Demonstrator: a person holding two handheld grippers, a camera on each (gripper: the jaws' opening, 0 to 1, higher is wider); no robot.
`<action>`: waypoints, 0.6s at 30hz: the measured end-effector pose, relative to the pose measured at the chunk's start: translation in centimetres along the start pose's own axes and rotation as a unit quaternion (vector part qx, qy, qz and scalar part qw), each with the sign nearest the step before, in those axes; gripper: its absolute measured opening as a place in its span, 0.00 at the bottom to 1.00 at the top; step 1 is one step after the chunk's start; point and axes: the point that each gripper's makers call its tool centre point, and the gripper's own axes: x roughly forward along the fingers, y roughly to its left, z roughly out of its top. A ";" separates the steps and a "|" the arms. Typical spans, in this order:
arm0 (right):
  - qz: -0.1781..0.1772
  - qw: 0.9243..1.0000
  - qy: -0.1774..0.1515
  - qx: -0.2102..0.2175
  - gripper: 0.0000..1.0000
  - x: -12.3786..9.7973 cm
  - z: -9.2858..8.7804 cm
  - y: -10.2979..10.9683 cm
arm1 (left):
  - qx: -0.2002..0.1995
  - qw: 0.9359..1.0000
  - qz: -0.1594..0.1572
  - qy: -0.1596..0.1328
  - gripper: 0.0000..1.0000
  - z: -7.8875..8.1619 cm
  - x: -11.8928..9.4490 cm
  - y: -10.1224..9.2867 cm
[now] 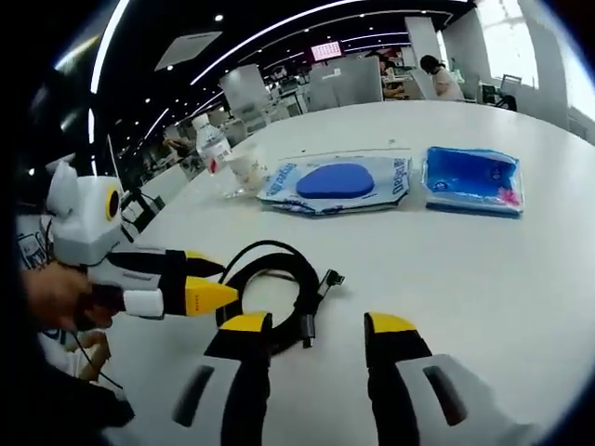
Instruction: Arrange the tabletop items into an orderly group along one side of the table until the central work area is clear of visible clutter.
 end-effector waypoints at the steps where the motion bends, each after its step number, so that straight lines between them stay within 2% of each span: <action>1: -0.012 1.000 0.002 -0.012 0.33 0.1 -0.1 -0.2 | -0.004 1.000 -0.002 0.001 0.31 0.0 0.0 -0.2; 2: -0.020 0.999 0.003 -0.029 0.32 0.2 -0.3 0.0 | -0.006 1.000 -0.001 0.003 0.30 -0.2 0.2 0.0; 6: -0.023 0.999 0.007 -0.034 0.25 1.1 -0.6 0.5 | -0.011 1.000 -0.001 -0.009 0.25 -0.3 0.6 0.4; 8: -0.030 0.999 0.005 -0.028 0.24 1.4 -0.7 0.5 | -0.014 1.000 -0.002 -0.010 0.23 -0.2 0.7 0.4; 12: -0.032 0.999 0.008 -0.035 0.13 1.9 -0.5 1.1 | -0.003 1.000 0.001 -0.011 0.17 0.0 1.0 0.5; 14: -0.040 0.998 0.013 -0.039 0.12 2.1 -0.6 1.3 | -0.004 1.000 -0.001 -0.009 0.16 -0.1 1.0 0.2; 18: -0.047 0.999 0.023 -0.006 0.12 2.2 -0.7 1.0 | 0.005 1.000 -0.006 -0.006 0.15 -0.1 1.1 0.1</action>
